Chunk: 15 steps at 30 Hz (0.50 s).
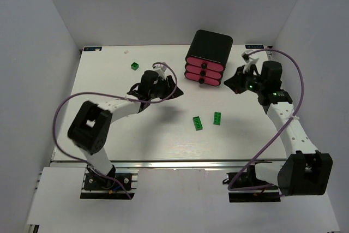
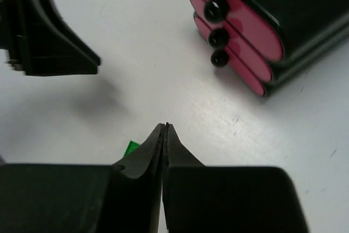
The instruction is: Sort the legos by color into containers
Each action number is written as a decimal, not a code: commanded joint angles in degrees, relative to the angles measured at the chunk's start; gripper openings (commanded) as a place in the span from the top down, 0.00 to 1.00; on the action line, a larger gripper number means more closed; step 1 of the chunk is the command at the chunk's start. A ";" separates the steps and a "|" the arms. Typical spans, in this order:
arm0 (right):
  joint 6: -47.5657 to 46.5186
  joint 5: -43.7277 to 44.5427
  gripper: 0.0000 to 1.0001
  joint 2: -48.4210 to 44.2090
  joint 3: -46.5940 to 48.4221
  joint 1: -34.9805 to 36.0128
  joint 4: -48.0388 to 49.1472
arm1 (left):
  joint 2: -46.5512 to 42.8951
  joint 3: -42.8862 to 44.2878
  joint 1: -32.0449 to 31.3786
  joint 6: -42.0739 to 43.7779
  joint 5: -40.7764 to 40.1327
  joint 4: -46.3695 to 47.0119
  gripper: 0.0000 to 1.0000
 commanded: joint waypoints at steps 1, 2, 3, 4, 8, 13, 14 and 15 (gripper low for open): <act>12.58 -12.52 1.00 -1.84 -3.06 -7.18 4.88 | 7.59 5.62 -0.48 -13.92 1.82 12.22 0.47; 12.76 -16.63 0.92 -2.02 -2.89 -9.90 4.27 | 12.49 7.03 -0.48 -15.33 1.38 13.89 0.42; 12.84 -18.33 0.82 -2.28 -3.06 -10.62 3.57 | 14.89 8.35 -1.09 -17.26 0.24 15.90 0.41; 13.19 -19.91 0.76 -2.98 -3.59 -12.02 4.00 | 17.09 11.59 -1.10 -17.63 -0.55 16.36 0.40; 13.37 -28.26 0.61 -4.39 -5.44 -14.67 4.97 | 27.63 20.04 -2.41 -17.46 -3.81 16.62 0.36; 14.16 -34.94 0.60 -3.60 -5.61 -17.74 5.50 | 33.80 26.20 -3.46 -17.46 -4.86 18.30 0.34; 14.25 -35.48 0.60 -3.69 -5.70 -18.09 5.67 | 34.60 28.56 -3.47 -17.28 -4.86 17.69 0.34; 14.43 -35.83 0.60 -3.60 -5.88 -18.36 5.93 | 36.08 29.10 -3.47 -16.85 -5.13 17.68 0.34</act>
